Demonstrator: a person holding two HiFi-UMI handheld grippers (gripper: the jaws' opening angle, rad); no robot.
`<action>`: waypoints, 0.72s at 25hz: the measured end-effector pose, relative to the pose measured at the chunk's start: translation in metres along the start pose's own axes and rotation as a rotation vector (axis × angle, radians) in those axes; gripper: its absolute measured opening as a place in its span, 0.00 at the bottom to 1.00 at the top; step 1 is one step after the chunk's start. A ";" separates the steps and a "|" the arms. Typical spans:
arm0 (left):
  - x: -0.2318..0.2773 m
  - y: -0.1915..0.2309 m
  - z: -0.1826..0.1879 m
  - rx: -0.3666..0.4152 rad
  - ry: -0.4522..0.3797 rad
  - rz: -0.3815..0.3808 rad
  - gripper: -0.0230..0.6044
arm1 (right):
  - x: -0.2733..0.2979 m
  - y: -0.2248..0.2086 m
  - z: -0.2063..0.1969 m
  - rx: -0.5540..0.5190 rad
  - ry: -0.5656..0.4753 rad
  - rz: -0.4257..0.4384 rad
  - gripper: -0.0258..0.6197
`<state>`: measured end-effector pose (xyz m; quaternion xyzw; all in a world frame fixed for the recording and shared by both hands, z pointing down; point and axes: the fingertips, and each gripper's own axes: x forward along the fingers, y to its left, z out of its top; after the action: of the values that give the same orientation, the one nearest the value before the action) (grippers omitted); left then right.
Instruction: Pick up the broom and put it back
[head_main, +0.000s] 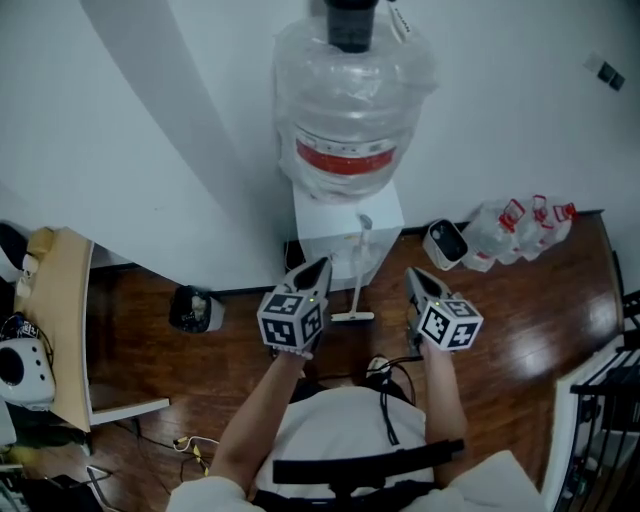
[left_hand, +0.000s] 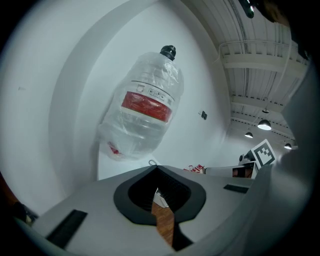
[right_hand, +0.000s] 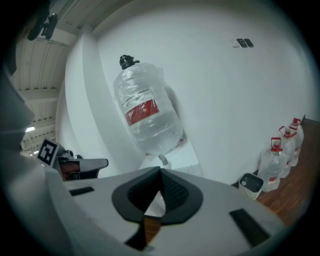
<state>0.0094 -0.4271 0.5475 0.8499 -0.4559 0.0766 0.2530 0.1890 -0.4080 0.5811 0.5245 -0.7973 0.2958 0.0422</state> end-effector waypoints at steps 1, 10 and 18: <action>0.002 -0.005 0.000 0.002 0.000 0.001 0.02 | -0.003 -0.002 0.003 -0.010 -0.001 0.003 0.05; 0.006 -0.061 -0.010 0.019 -0.002 0.066 0.02 | -0.026 -0.021 0.005 -0.045 0.041 0.115 0.05; -0.024 -0.084 -0.043 -0.014 -0.010 0.174 0.02 | -0.041 -0.002 -0.021 -0.126 0.131 0.229 0.05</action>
<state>0.0686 -0.3500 0.5457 0.8055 -0.5300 0.0912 0.2489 0.2039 -0.3640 0.5837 0.4061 -0.8644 0.2816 0.0929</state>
